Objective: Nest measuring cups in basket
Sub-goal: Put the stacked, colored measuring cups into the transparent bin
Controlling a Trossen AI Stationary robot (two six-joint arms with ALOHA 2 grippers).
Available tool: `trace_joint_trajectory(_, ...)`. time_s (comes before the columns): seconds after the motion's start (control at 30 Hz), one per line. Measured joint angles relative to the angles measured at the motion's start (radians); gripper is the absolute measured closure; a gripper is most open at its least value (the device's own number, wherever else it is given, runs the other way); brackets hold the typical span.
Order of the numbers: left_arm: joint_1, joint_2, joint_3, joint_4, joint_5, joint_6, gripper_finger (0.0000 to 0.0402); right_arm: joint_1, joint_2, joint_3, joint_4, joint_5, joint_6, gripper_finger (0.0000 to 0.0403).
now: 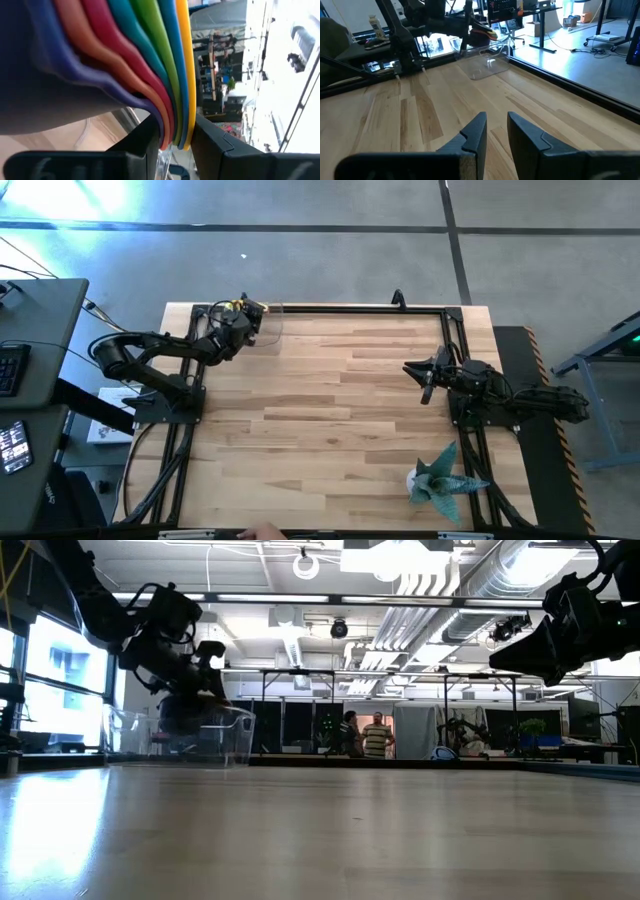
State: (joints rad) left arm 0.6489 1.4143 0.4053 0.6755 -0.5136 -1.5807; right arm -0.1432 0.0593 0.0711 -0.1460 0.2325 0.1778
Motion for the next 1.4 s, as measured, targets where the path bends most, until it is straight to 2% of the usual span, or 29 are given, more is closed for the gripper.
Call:
trace_joint_trajectory(0.3,-0.009,0.0,0.0,-0.076,-0.014,-0.145,0.0315,0.0,0.0,0.0,0.0,0.0,0.0,0.0334)
trace_joint_trajectory(0.57,-0.008,0.0,0.0,-0.162,-0.003,-0.194,0.0315,0.0,0.0,0.0,0.0,0.0,-0.002,0.0334)
trace_joint_trajectory(1.4,0.066,-0.001,0.0,-0.267,-0.04,-0.17,0.0298,0.0,0.0,0.0,0.0,0.0,-0.002,0.0334)
